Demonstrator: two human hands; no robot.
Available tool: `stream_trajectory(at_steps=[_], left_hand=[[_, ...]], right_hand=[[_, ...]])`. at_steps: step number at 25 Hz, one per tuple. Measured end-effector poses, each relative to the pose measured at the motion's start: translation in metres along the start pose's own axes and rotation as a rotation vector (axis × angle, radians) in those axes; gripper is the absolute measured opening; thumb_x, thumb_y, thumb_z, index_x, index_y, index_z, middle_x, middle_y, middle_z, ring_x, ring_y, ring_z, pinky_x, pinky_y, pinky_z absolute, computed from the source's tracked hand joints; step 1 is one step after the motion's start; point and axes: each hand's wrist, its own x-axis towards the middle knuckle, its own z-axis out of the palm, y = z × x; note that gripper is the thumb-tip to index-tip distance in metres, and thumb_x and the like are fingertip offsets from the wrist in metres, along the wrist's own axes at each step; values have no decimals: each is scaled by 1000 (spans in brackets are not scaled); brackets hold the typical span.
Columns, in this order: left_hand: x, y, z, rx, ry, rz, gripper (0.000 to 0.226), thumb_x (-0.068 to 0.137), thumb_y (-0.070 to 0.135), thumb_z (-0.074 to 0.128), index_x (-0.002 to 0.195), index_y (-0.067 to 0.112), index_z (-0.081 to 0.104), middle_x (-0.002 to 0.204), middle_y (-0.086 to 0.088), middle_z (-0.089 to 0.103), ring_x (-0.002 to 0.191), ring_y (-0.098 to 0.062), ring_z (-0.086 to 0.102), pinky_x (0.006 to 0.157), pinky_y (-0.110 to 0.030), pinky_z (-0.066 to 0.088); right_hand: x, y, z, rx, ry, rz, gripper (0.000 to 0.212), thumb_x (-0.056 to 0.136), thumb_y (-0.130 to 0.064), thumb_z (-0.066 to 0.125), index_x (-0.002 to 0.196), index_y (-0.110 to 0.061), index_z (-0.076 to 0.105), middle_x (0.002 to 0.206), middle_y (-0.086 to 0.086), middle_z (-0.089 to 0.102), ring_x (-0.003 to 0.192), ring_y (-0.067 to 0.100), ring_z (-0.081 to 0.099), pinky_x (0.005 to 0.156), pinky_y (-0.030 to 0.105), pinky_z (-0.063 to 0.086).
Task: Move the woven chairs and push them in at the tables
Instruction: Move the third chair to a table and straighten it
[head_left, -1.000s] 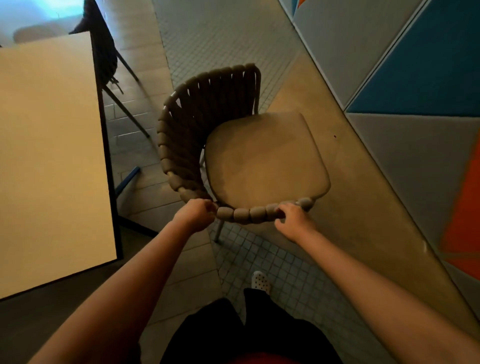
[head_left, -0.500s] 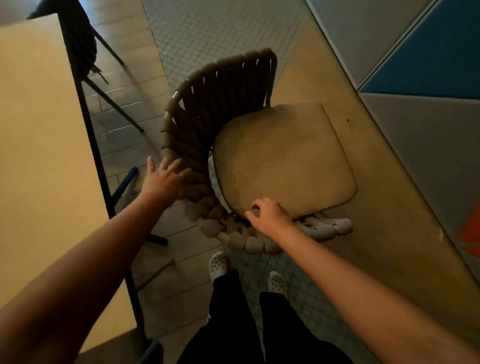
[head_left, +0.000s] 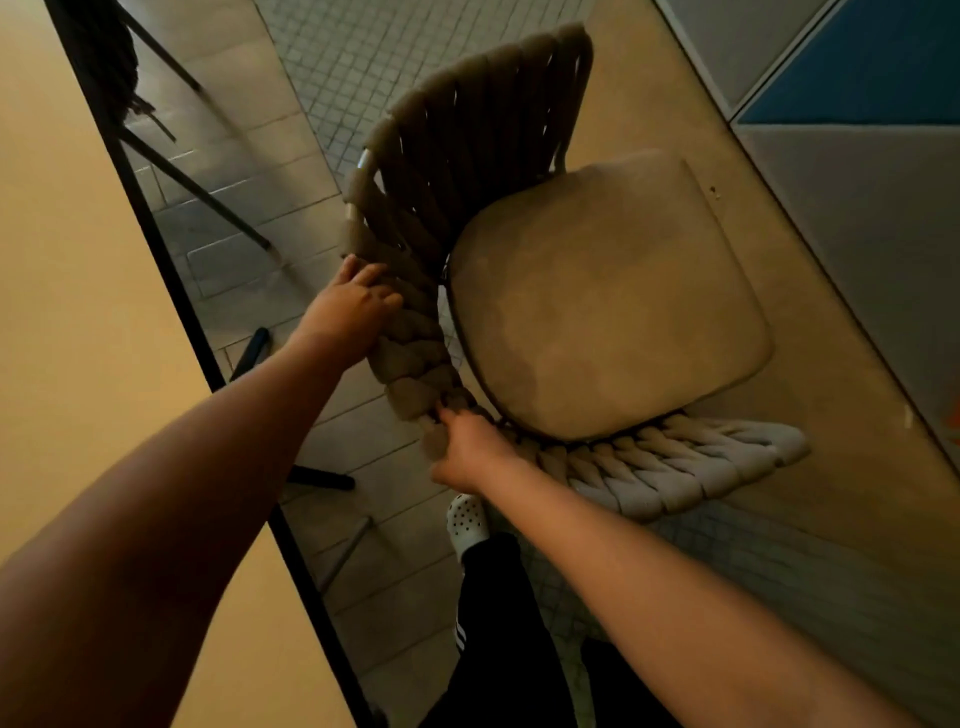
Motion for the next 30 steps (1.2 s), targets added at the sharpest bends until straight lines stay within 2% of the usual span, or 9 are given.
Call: stream_trajectory(at_steps=[4, 9, 16, 19, 22, 24, 26, 28, 30], left_hand=[[-11, 17, 3, 0, -19, -48, 48, 88, 18, 54, 133, 20, 42, 145, -1, 42, 144, -26, 14, 116, -46, 7], [-39, 79, 2, -109, -59, -133, 47, 88, 19, 54, 134, 19, 41, 146, -4, 39, 144, -27, 15, 117, -50, 7], [-105, 285, -18, -84, -150, -269, 60, 86, 35, 56, 139, 17, 36, 143, -6, 43, 136, -27, 33, 116, -52, 11], [-132, 384, -30, -188, -200, -183, 79, 77, 51, 62, 140, 13, 34, 142, -7, 42, 131, -26, 38, 113, -46, 21], [-146, 429, -31, -210, -320, 38, 84, 73, 51, 68, 142, 20, 30, 144, -3, 40, 130, -25, 40, 105, -40, 34], [-149, 424, -30, -105, -360, 103, 72, 77, 51, 64, 140, 30, 34, 137, 2, 47, 121, -23, 49, 99, -37, 43], [-155, 421, -28, -31, -326, 80, 58, 80, 54, 54, 134, 34, 42, 125, 4, 58, 107, -19, 58, 87, -32, 49], [-168, 429, -21, -94, -273, 11, 51, 79, 56, 54, 126, 35, 49, 109, 6, 64, 92, -15, 61, 77, -27, 49], [-185, 442, -13, -136, -236, -27, 45, 78, 56, 57, 117, 34, 55, 95, 8, 65, 82, -11, 59, 72, -25, 47]], right_hand=[[-22, 14, -2, 29, -8, -108, 51, 80, -13, 62, 130, -18, 48, 128, 15, 54, 117, 34, 51, 97, 42, 45], [-64, 63, -1, -75, -26, -112, 55, 80, -14, 60, 131, -29, 46, 123, 13, 58, 111, 35, 55, 91, 41, 48], [-195, 221, 5, -361, -79, -147, 50, 80, -15, 57, 124, -34, 43, 127, 2, 51, 109, 29, 54, 69, 32, 35], [-255, 294, -5, -549, -178, -93, 53, 81, -15, 54, 128, -34, 39, 135, 1, 44, 113, 29, 52, 77, 33, 41], [-296, 342, -1, -690, -255, 7, 54, 81, -18, 57, 130, -26, 37, 136, 6, 42, 113, 30, 51, 85, 38, 46], [-309, 354, 18, -702, -170, 94, 57, 75, -33, 63, 126, -20, 41, 131, 7, 46, 114, 31, 50, 85, 40, 43], [-317, 357, 41, -699, 18, 178, 59, 74, -42, 65, 124, -16, 45, 127, 6, 49, 116, 32, 48, 88, 41, 43], [-321, 358, 58, -683, 215, 214, 42, 82, -36, 59, 118, -17, 53, 123, 4, 52, 113, 32, 46, 85, 39, 44], [-326, 363, 65, -692, 253, 201, 32, 86, -30, 53, 116, -19, 57, 120, 3, 53, 111, 32, 45, 82, 39, 44]])
